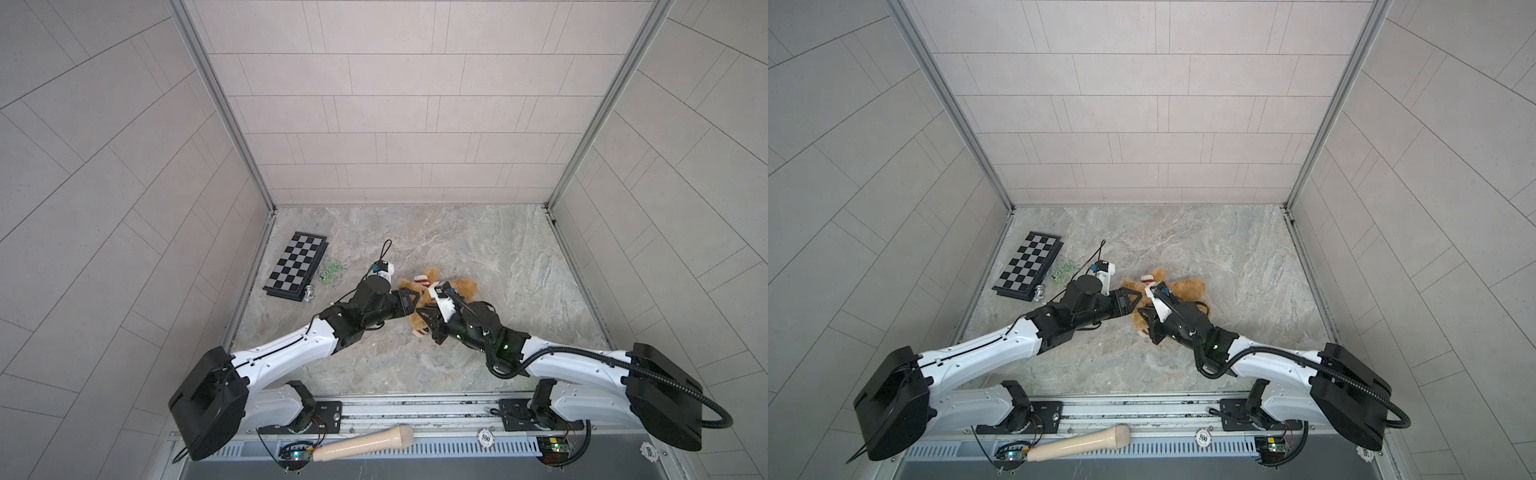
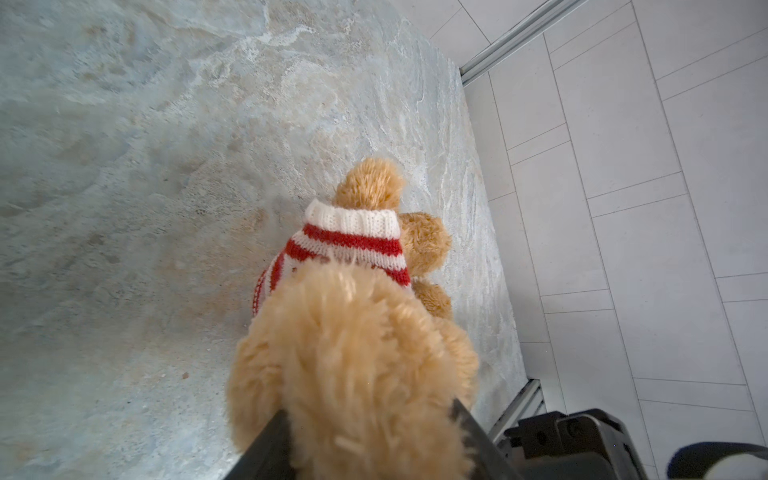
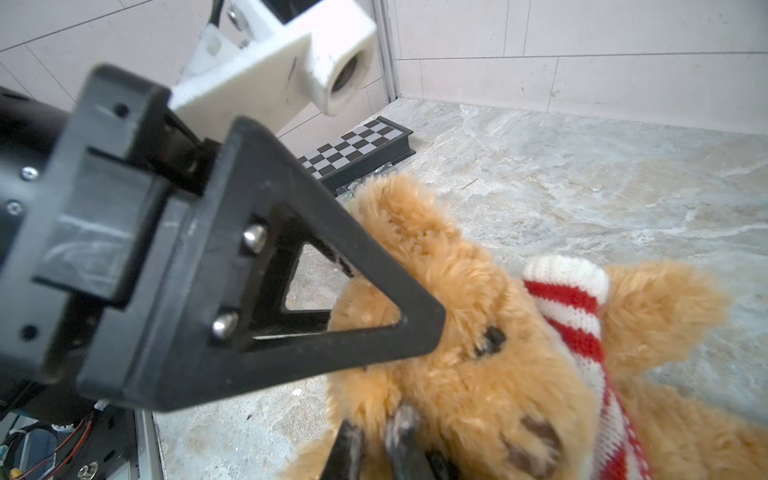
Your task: Dress the teddy bear
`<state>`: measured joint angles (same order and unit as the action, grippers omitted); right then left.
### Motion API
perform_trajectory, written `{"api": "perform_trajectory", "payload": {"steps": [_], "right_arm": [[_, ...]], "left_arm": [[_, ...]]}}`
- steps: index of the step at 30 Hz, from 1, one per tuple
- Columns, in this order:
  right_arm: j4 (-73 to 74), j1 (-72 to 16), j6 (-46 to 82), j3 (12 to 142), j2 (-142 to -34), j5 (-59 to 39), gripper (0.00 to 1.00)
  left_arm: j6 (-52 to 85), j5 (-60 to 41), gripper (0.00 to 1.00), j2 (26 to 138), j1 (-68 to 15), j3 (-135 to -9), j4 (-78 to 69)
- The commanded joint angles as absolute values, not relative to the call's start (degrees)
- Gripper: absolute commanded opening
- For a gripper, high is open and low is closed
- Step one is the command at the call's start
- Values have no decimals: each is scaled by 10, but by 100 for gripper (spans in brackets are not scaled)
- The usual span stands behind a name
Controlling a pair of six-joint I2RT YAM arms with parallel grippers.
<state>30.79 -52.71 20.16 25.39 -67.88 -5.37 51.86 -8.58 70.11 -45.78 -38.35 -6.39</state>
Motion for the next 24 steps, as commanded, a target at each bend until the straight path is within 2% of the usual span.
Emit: {"api": "perform_trajectory", "payload": {"steps": [1, 5, 8, 11, 13, 16, 20, 24], "right_arm": [[351, -539, 199, 271, -684, -76, 17], [321, -539, 197, 256, -631, -78, 28], [237, -539, 176, 249, -559, -67, 39], [155, -538, 173, 236, -484, -38, 51], [111, -533, 184, 227, -448, -12, 55], [45, -497, 222, 226, -429, 6, 55], [52, -416, 263, 216, -454, -76, 50], [61, -410, 253, 235, -513, -107, 46]], "left_arm": [[513, -73, 42, 707, -459, -379, -69], [513, -89, 25, 708, -440, -355, -97], [518, -108, 17, 703, -420, -332, -121], [497, -114, 14, 696, -410, -328, -112], [464, -127, 13, 699, -410, -335, -104], [403, -139, 9, 710, -410, -348, -77], [365, -139, 4, 706, -410, -339, -81], [362, -147, 3, 711, -417, -339, -90]]}}
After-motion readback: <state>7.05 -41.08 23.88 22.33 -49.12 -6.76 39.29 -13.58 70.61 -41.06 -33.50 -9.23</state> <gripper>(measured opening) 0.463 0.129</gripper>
